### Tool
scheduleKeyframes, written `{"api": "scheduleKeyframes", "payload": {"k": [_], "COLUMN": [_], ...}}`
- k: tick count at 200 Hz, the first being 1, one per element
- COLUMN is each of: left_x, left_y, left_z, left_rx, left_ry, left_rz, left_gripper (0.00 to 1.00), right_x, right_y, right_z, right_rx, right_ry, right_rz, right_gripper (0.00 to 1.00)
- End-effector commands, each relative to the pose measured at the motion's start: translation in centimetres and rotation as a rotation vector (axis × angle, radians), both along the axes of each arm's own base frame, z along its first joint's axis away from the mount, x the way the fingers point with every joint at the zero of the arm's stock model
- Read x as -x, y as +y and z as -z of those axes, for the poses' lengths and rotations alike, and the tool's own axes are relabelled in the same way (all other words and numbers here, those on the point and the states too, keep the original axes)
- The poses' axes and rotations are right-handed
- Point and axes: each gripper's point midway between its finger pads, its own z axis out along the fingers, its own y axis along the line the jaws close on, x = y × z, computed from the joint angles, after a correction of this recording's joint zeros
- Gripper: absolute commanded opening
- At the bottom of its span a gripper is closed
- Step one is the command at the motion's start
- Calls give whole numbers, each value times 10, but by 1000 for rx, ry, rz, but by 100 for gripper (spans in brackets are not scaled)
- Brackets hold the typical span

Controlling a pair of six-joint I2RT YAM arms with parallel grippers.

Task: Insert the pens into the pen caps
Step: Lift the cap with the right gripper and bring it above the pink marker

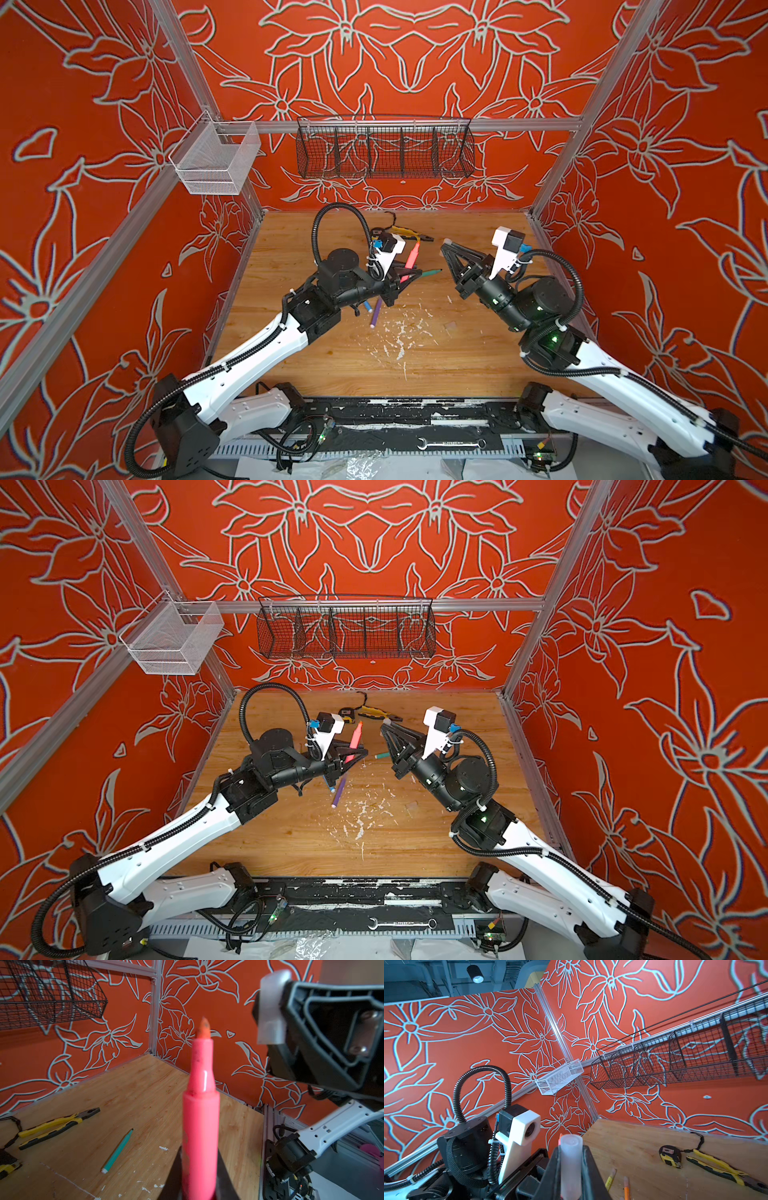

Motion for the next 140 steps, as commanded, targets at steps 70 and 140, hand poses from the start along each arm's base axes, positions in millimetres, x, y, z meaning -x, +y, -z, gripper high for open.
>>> {"api": "scheduleKeyframes", "payload": {"k": [70, 140], "left_x": [14, 17], "left_y": [-9, -11], "left_z": [-8, -8], "left_rx": [-3, -8], "left_ry": [-15, -13], "left_rz": [99, 119], "left_gripper": [0, 0], "right_x": [7, 8], "right_y": [17, 20], "right_z": [-15, -15], "right_rx": [-141, -173], "right_ry": [-66, -90], "right_rz": [-117, -139], "right_gripper": [0, 0]}}
